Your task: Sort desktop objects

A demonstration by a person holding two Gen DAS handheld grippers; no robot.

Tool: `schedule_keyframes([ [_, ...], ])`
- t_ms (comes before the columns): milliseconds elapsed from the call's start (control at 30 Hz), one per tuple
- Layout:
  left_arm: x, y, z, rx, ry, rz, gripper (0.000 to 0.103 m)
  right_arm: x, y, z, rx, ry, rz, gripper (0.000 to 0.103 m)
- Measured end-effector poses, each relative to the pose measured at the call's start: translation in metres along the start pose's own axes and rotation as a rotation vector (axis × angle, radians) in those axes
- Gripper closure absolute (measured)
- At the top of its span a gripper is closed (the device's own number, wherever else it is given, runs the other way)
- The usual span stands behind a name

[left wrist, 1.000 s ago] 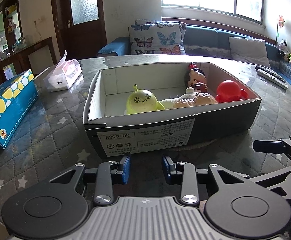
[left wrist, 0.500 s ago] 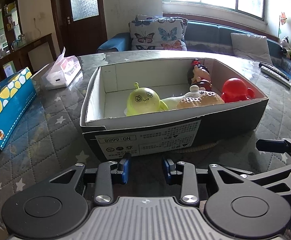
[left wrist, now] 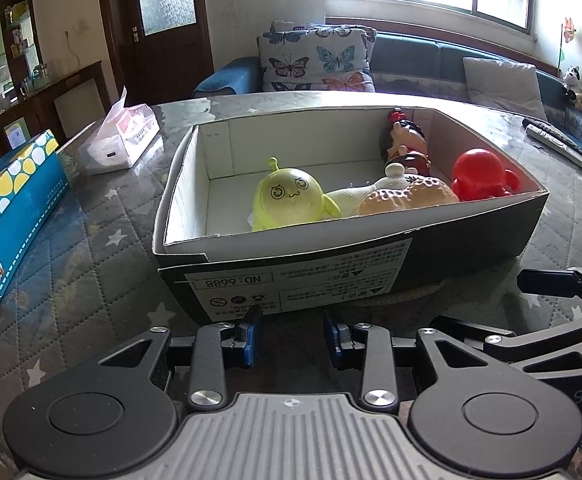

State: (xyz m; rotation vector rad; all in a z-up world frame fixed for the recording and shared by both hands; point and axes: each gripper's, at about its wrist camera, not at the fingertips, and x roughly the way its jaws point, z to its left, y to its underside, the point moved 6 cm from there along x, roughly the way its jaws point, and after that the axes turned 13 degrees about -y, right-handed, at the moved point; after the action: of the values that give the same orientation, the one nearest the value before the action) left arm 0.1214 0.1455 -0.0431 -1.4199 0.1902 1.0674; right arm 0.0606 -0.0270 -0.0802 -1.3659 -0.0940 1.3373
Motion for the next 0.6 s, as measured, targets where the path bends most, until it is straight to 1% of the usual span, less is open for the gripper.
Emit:
schedule_keyframes([
  [600,0.0073,-0.0016,0.0002,0.007,0.004,0.019,0.067,0.0058,-0.0048,-0.0028,0.004,0.004,0.007,0.000],
])
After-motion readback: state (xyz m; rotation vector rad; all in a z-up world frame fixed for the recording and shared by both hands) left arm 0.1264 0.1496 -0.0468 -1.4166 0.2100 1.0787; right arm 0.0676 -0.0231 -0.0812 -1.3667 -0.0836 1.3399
